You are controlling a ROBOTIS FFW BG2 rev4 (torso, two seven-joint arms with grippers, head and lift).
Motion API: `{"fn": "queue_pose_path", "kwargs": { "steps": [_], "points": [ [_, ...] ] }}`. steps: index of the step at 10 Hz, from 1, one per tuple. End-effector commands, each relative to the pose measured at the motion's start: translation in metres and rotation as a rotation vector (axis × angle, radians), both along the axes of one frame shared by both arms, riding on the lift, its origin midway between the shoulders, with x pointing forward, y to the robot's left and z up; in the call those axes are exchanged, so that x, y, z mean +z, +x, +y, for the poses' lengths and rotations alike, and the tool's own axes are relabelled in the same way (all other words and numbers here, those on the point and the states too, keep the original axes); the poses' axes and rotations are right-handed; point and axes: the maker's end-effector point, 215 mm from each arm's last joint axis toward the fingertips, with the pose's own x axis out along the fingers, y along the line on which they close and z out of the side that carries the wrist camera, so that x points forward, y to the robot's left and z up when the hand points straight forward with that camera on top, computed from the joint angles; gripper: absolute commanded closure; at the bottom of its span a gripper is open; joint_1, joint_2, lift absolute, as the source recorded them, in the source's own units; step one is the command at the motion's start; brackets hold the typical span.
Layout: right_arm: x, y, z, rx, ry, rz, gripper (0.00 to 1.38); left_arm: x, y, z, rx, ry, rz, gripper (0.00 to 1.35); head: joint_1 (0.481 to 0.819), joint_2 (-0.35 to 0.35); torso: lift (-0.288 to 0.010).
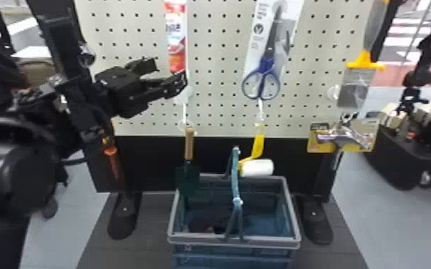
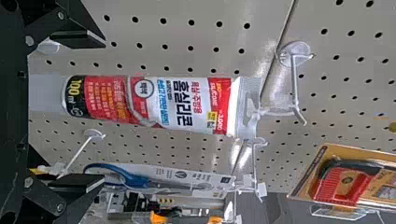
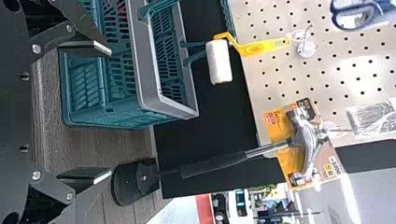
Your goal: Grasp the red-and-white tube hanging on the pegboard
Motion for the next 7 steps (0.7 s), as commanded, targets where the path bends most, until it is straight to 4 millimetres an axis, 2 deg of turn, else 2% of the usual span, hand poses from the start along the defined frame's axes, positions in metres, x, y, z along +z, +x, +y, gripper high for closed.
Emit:
{"fn": "queue_pose_path", "kwargs": {
  "steps": [1,3,5,6,7],
  "points": [
    [0.000,0.000,0.000,0.001,-0.001,-0.001,0.37,0.009,0.013,-0.008,-0.012,0.024,-0.005,0.27,0.549,0.000,-0.100],
    [0.000,0.000,0.000,0.001,-0.001,0.001,0.37,0.018,0.032,-0.018,-0.048,0.054,0.002,0.27,0.549,0.000,-0.100],
    [0.000,0.000,0.000,0.001,-0.001,0.001,0.37,0.019,0.036,-0.023,-0.057,0.058,0.000,0.29,0.549,0.000,-0.100],
    [0.000,0.000,0.000,0.002,-0.002,0.001,0.39,0.019,0.036,-0.025,-0.057,0.075,-0.004,0.55,0.549,0.000,-0.100],
    [0.000,0.001,0.000,0.003,-0.003,-0.001,0.43,0.019,0.037,-0.025,-0.058,0.080,-0.001,0.94,0.549,0.000,-0.100]
  ]
}}
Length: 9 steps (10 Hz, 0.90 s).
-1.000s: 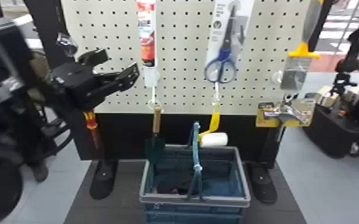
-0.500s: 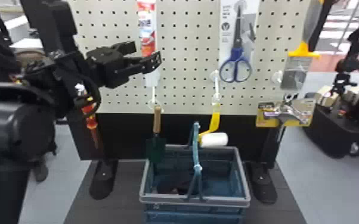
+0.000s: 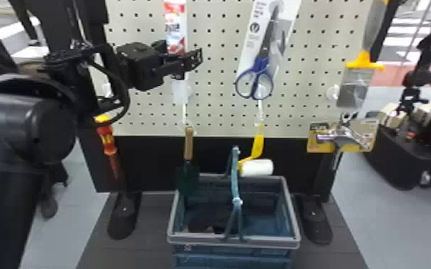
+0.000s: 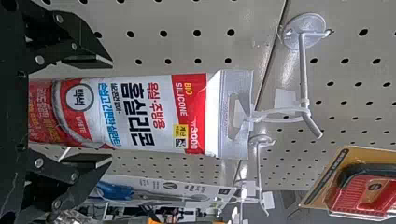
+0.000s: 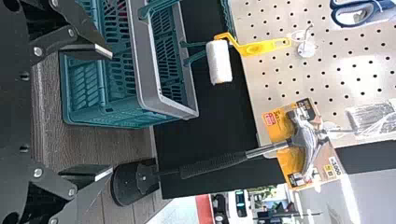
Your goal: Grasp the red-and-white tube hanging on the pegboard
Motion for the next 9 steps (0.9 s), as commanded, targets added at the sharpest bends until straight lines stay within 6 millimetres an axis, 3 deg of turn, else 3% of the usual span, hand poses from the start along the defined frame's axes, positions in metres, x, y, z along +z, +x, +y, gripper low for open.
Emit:
{"fn": "queue_pose_path", "kwargs": {
  "steps": [1,5,9],
  "points": [
    [0.0004,0.0005,-0.0001,0.000,-0.001,-0.001,0.51,-0.0026,0.0019,0.0014,0.007,0.015,0.001,1.09,0.549,0.000,-0.100],
    [0.0003,0.0004,-0.0003,0.001,-0.002,-0.001,0.52,0.0024,0.0011,0.0029,0.014,0.009,-0.042,1.22,0.549,0.000,-0.100],
    [-0.0010,0.0000,-0.0006,0.002,-0.003,0.001,0.52,-0.0014,-0.0002,0.0019,0.010,0.001,-0.033,1.22,0.549,0.000,-0.100]
  ]
}}
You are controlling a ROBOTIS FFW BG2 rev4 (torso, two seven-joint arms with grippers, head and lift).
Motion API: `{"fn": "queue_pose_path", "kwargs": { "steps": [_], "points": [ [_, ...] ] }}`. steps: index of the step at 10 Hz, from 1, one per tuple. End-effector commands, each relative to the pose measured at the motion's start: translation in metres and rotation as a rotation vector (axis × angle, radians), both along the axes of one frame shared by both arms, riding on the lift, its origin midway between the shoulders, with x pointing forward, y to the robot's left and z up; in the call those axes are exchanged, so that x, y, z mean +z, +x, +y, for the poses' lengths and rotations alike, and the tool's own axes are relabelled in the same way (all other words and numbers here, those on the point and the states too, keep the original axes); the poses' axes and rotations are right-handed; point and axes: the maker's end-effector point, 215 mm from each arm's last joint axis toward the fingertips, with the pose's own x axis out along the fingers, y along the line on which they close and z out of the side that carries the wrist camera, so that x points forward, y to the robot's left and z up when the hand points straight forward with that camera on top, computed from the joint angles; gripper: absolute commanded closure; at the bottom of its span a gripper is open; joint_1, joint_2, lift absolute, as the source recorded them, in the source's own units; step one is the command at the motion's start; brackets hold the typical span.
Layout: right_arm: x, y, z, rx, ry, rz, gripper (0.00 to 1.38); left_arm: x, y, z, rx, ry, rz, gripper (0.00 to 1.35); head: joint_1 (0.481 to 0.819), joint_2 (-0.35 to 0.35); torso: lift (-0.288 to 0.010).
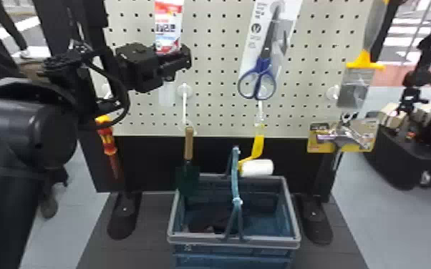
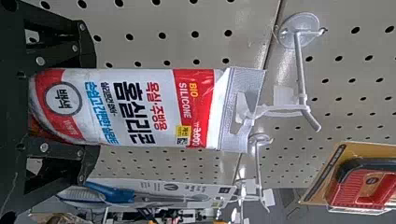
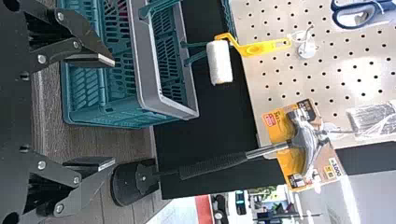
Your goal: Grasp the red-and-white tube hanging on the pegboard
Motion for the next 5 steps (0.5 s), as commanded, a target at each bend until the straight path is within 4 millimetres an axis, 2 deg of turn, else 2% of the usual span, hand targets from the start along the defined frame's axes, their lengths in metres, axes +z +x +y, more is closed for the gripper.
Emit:
{"fn": "queue_pose_path", "kwargs": {
  "steps": [1,5],
  "points": [
    [0.0000,0.0000,0.0001,0.000,0.001,0.000,0.52,-0.0009,0.0000,0.0006,0.001,-0.001,0.002,1.22,0.549,0.000,-0.100],
    [0.0000,0.0000,0.0001,0.000,0.001,0.000,0.52,0.0006,0.0001,0.0014,0.002,-0.003,-0.003,1.22,0.549,0.000,-0.100]
  ]
}}
